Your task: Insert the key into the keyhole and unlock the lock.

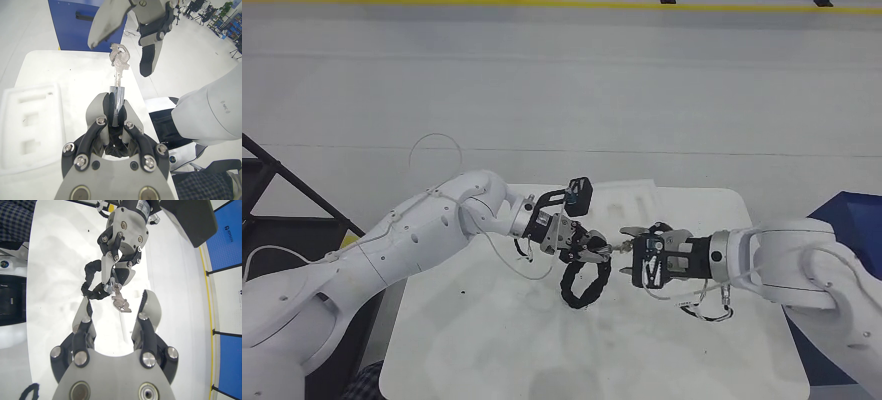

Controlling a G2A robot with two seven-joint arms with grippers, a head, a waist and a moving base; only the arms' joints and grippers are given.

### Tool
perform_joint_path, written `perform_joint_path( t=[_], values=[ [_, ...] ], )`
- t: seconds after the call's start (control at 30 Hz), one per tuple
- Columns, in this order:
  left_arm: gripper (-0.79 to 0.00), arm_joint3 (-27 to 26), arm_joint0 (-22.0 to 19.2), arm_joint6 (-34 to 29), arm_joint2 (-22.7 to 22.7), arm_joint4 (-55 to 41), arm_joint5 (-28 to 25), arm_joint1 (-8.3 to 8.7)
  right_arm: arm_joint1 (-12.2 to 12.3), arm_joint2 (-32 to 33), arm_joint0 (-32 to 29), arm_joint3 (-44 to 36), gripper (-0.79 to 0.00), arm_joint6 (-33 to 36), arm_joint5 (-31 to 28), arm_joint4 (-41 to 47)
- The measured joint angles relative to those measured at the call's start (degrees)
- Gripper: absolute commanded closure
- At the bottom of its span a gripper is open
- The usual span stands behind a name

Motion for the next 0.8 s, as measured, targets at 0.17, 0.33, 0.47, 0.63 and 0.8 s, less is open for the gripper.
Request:
perform_joint_path(
  t=[0.17, 0.33, 0.47, 0.63, 0.8],
  values=[
    [0.000, 0.0, 0.0, -0.5, 0.0, -0.2, 0.0, -0.17, -0.1, 0.6, -0.7, -0.3, -0.154, -2.1, 1.9, -2.0],
    [0.000, -0.1, 0.1, -0.3, 0.0, -0.3, 0.0, -0.25, 0.0, 1.7, -2.3, 0.0, -0.077, -4.4, 2.3, -3.8],
    [0.000, -0.2, 0.2, 0.1, 0.0, -0.1, 0.0, -0.28, 0.1, 2.2, -3.4, -0.1, 0.000, -5.0, 2.0, -3.6],
    [0.000, -0.4, 0.0, 0.8, 0.0, 0.5, 0.0, -0.29, 0.1, 2.7, -4.0, 1.1, 0.000, -4.5, 2.0, 2.1],
    [0.000, -0.5, -0.1, 2.4, 0.0, 2.4, 0.0, -0.14, -0.1, 2.3, -3.2, 3.3, 0.000, -0.4, 5.4, 11.9]
  ],
)
